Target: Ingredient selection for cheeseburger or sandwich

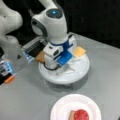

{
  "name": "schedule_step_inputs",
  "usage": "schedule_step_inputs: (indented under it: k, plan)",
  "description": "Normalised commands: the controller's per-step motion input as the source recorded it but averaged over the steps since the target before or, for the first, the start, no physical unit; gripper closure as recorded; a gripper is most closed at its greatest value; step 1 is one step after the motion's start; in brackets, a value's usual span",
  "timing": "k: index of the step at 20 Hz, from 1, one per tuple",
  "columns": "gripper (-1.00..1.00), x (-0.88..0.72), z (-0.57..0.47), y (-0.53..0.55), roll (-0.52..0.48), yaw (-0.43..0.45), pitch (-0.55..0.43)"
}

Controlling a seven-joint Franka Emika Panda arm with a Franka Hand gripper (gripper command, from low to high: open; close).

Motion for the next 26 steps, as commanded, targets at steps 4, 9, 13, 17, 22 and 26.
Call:
schedule_step_inputs:
  k: [4, 9, 13, 17, 22, 26]
  plan:
    - [-1.00, -0.27, 0.00, 0.03, 0.119, 0.664, -0.146]
    - [-1.00, -0.26, 0.08, -0.07, 0.206, 0.653, -0.067]
    - [-1.00, -0.15, 0.00, -0.19, 0.179, 0.515, -0.017]
    - [-1.00, -0.08, -0.02, -0.21, 0.135, 0.344, 0.016]
    - [-1.00, -0.04, 0.00, -0.10, 0.107, 0.145, 0.039]
    - [-1.00, 0.02, 0.04, 0.10, 0.133, -0.002, 0.053]
